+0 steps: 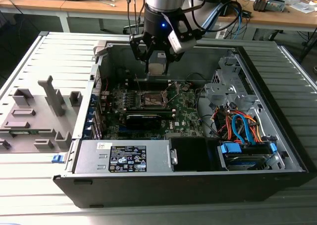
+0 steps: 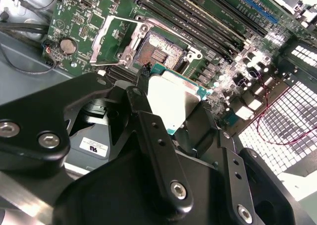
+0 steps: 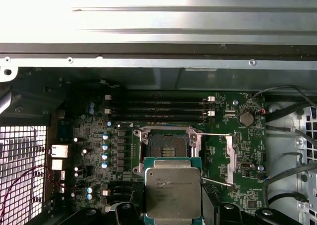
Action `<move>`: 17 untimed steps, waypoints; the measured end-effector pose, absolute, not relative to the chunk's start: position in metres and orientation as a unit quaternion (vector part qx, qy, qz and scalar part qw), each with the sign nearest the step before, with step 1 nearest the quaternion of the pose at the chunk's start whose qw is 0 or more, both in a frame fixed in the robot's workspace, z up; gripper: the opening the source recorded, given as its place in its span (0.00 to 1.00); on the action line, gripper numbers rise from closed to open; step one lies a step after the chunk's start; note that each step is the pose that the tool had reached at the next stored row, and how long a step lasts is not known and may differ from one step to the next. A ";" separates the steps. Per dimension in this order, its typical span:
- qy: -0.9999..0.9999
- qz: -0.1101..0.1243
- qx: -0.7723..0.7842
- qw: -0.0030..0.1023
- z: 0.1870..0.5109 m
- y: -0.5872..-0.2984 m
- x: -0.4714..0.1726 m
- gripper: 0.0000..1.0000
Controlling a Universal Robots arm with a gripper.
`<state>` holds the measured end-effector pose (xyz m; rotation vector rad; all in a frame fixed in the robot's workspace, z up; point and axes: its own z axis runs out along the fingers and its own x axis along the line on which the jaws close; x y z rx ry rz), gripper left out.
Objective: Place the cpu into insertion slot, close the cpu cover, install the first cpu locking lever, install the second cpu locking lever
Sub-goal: 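Place the cpu into insertion slot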
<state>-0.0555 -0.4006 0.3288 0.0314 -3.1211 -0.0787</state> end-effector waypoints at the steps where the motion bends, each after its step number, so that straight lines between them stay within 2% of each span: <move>1: -1.000 -0.025 0.010 0.010 0.328 -0.401 -0.055 0.54; 17: -1.000 -0.025 0.010 0.010 0.325 -0.401 -0.055 0.54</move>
